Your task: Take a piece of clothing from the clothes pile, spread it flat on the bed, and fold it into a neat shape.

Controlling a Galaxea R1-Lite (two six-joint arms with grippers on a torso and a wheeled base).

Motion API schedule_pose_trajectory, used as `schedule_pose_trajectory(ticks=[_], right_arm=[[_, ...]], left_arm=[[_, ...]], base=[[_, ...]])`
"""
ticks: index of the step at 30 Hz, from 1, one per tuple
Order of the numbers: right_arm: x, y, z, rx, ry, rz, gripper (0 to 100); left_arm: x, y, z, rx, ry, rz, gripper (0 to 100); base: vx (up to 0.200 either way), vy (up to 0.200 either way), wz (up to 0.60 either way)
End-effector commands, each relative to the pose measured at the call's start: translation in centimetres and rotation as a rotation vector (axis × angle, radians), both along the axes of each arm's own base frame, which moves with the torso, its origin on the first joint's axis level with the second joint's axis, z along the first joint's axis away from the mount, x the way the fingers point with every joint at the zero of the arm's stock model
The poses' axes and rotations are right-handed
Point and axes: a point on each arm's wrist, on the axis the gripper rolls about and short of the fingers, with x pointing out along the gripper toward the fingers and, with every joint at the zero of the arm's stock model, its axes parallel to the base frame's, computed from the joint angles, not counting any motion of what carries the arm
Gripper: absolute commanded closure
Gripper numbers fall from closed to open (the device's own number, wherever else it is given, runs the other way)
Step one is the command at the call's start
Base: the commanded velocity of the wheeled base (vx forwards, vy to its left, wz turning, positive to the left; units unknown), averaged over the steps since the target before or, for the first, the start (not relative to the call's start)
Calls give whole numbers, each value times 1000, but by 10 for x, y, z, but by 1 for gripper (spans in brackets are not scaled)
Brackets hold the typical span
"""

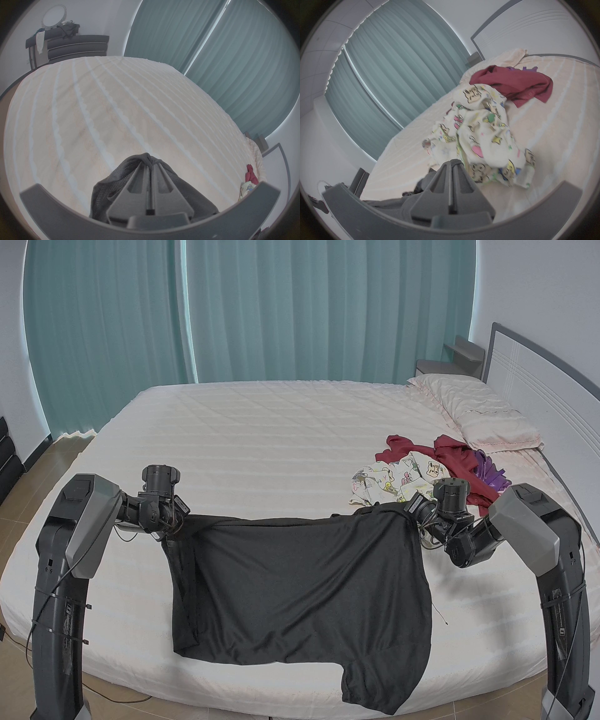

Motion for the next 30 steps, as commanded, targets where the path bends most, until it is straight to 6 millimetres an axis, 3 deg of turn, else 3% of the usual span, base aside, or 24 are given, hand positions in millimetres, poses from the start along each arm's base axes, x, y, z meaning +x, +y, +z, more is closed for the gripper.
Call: schedule_pose_trajectory(ticks=[1,8,14,15,16,24,26,30], right_arm=[[7,-1,18,18,-98,-8,100],[11,-4,23,23,-133,-15,100],[8,-1,-2,0,-69,-6,100],[7,-1,-6,-9,-50,-5,100],[7,-1,-9,-19,-37,-3,0],[-2,0,-21,-94,19,24,0],[-6,-5,-16,-97,10,21,0],[-13,-26,2,-94,3,-20,0]], left_arm=[[6,7,1,-4,-24,19,100],[7,5,-4,-7,-17,7,100],[8,3,-9,-6,-12,1,100],[8,2,-8,-6,-15,0,0],[8,2,-8,-6,-15,0,0],[7,2,-14,-7,6,-5,0],[5,2,-11,-7,10,-5,0],[-7,12,19,-35,-11,-18,0]], base=[[0,0,0],[0,0,0],[0,0,0],[0,0,0],[0,0,0],[0,0,0],[0,0,0],[0,0,0]])
